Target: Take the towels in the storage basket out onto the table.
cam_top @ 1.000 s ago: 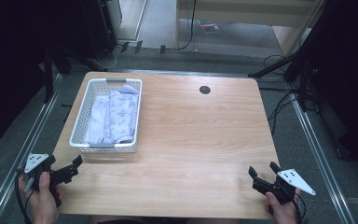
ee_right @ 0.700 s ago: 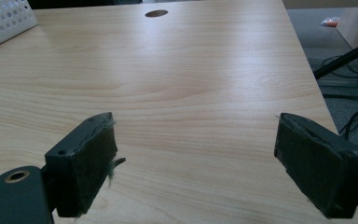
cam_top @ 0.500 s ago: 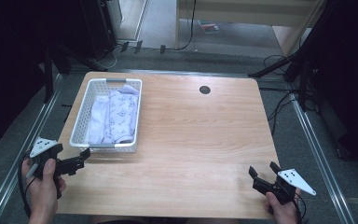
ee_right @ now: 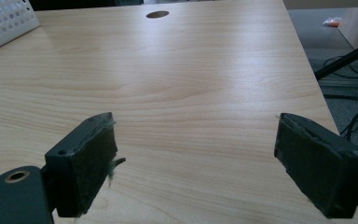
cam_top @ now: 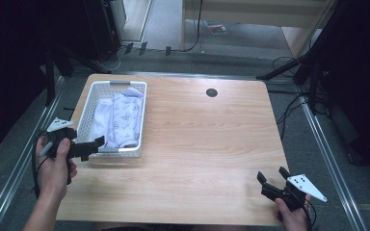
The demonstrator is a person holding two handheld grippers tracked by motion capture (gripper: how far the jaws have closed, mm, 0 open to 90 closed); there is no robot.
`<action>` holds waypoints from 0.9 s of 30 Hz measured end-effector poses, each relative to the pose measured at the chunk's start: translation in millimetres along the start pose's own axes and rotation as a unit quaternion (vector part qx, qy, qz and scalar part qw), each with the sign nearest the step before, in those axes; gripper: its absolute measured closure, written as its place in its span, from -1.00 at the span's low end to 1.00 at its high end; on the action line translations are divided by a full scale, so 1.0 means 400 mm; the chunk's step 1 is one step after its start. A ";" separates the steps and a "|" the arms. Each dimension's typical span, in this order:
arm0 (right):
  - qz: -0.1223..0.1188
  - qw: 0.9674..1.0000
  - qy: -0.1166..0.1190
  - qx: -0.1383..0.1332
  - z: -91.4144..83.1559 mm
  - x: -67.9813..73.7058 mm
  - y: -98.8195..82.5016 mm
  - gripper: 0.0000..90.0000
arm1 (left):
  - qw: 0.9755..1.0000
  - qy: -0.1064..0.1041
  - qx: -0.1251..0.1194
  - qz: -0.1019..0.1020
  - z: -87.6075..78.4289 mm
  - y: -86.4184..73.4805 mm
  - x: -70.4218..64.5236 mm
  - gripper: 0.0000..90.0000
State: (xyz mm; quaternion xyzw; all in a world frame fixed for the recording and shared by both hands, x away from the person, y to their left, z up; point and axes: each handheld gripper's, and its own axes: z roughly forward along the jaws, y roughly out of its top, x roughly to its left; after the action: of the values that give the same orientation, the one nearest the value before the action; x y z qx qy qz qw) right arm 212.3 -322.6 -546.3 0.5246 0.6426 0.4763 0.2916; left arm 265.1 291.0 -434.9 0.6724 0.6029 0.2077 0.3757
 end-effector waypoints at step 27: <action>0.000 1.000 0.002 -0.001 -0.001 0.000 0.000 -0.71 | 0.996 -0.006 0.094 -0.008 0.171 0.127 -0.016 -1.00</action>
State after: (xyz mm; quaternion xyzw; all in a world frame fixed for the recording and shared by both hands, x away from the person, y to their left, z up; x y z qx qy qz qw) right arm 212.0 -322.8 -546.2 0.5233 0.6425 0.4783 0.2909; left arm 347.3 267.9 -438.5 0.7013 0.6226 0.1430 0.3164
